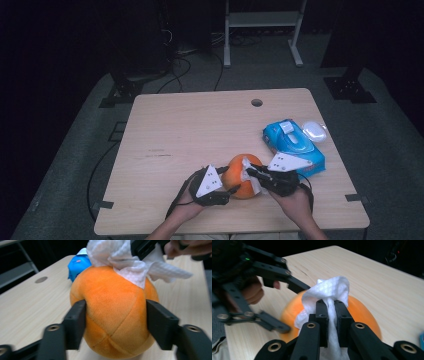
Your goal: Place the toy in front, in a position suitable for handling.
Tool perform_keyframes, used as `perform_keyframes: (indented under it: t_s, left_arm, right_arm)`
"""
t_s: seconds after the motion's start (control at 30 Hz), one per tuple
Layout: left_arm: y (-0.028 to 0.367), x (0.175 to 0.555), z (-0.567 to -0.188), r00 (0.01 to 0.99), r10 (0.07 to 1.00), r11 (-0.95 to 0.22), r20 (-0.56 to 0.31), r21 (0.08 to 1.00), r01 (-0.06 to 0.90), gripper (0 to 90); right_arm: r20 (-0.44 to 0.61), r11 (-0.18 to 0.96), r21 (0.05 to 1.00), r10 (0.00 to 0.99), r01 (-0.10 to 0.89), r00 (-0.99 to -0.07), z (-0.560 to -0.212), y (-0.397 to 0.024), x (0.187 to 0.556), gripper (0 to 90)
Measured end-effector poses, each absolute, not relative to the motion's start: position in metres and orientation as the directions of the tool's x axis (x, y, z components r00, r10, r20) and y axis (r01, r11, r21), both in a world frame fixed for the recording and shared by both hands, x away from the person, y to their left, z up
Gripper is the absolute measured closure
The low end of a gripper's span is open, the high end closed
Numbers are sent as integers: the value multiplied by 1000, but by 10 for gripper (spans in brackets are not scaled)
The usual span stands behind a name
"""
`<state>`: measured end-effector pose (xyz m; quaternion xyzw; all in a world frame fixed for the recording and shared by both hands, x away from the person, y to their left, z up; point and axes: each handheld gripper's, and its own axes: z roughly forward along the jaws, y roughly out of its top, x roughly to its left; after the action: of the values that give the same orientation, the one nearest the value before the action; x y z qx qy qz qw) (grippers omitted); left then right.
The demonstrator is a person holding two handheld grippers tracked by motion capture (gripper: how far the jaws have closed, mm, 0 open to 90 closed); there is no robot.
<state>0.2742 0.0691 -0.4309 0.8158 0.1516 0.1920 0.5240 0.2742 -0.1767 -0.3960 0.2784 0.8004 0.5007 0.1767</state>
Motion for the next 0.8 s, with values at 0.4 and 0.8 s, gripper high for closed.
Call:
perform_keyframes:
  t_s: [0.4, 0.8]
  left_arm:
    - [66, 272, -430, 889, 439, -412, 132, 909, 69, 314]
    - [71, 278, -436, 895, 445, -393, 29, 904, 166, 264]
  right_arm:
    - [-52, 390, 894, 579, 221, -814, -395, -155, 263, 829]
    - [-54, 387, 886, 635, 257, -771, -404, -175, 270, 828]
